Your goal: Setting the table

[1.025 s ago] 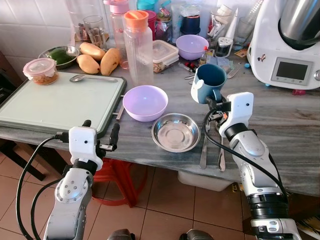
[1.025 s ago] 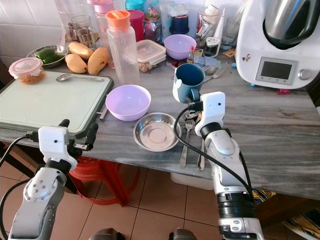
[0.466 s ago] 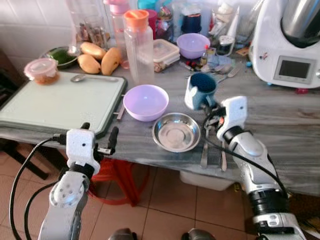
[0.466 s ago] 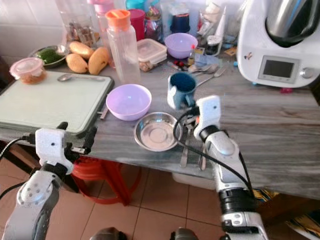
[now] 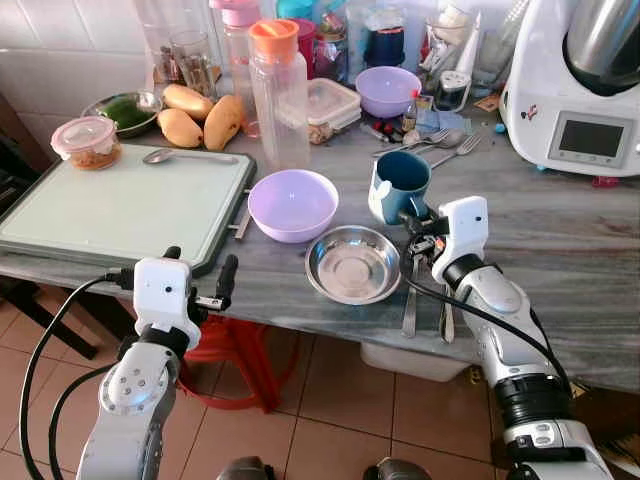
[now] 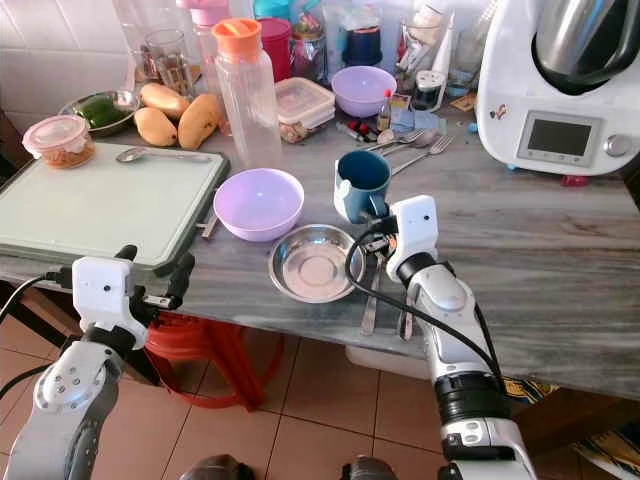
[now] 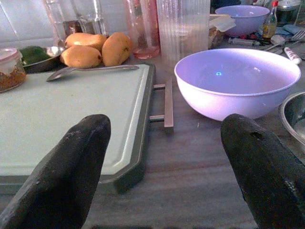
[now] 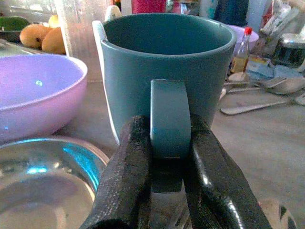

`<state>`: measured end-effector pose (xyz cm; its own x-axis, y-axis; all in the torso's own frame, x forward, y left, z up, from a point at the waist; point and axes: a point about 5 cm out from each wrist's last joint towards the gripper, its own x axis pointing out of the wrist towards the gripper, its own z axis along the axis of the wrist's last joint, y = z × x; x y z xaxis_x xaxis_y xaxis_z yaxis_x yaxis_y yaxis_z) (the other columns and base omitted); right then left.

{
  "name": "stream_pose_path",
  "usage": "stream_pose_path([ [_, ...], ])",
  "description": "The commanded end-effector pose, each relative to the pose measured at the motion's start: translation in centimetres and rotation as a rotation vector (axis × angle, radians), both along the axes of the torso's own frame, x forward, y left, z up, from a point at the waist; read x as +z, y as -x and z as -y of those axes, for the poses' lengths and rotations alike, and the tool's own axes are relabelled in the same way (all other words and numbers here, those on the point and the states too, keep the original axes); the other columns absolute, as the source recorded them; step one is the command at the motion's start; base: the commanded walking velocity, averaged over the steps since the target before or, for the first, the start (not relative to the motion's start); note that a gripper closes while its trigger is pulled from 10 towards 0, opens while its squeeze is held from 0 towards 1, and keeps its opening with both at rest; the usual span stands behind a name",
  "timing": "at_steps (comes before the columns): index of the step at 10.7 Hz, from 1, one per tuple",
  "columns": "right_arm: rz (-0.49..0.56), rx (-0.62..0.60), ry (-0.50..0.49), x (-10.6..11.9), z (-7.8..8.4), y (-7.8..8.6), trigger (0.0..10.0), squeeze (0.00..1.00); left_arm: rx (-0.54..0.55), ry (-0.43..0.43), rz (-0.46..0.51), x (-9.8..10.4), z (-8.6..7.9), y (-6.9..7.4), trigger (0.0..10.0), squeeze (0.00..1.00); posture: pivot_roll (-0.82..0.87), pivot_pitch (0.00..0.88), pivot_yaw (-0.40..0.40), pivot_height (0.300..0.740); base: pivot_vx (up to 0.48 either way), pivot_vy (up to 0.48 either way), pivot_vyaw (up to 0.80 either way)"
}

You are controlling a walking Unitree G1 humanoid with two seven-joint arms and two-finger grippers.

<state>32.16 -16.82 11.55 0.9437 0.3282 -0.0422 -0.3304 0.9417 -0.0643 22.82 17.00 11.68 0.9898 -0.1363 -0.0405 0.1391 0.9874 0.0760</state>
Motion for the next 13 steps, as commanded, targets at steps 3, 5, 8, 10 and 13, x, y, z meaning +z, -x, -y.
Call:
stream_pose_path([
  [3, -0.005, 0.007, -0.009, 0.1, 0.2, -0.5, 10.0, 0.0, -0.009, -0.006, 0.013, 0.5, 0.0, 0.1, 10.0, 0.0, 0.05, 0.0, 0.061, 0.74, 0.0, 0.0, 0.0],
  [5, -0.025, 0.007, -0.004, -0.3, 0.2, -0.7, 10.0, 0.0, -0.01, -0.006, 0.014, 0.6, 0.0, 0.0, 10.0, 0.0, 0.06, 0.0, 0.061, 0.74, 0.0, 0.0, 0.0],
  [8, -0.047, 0.003, 0.011, -0.9, 0.4, -0.7, 10.0, 1.0, -0.007, -0.003, 0.013, 0.6, 0.1, 0.0, 10.0, 0.0, 0.06, 0.0, 0.057, 0.74, 0.0, 0.0, 0.0],
  [10, -0.04, -0.008, 0.018, -0.8, 0.6, -0.8, 10.0, 1.0, -0.006, 0.0, 0.012, 0.6, 0.2, -0.2, 10.0, 0.0, 0.05, 0.0, 0.055, 0.74, 0.0, 0.0, 0.0],
  [13, -0.011, -0.021, 0.026, -0.3, 1.0, -1.0, 10.0, 1.0, -0.009, 0.006, 0.013, 0.5, 0.4, -0.3, 10.0, 0.0, 0.05, 0.0, 0.053, 0.74, 0.0, 0.0, 0.0],
])
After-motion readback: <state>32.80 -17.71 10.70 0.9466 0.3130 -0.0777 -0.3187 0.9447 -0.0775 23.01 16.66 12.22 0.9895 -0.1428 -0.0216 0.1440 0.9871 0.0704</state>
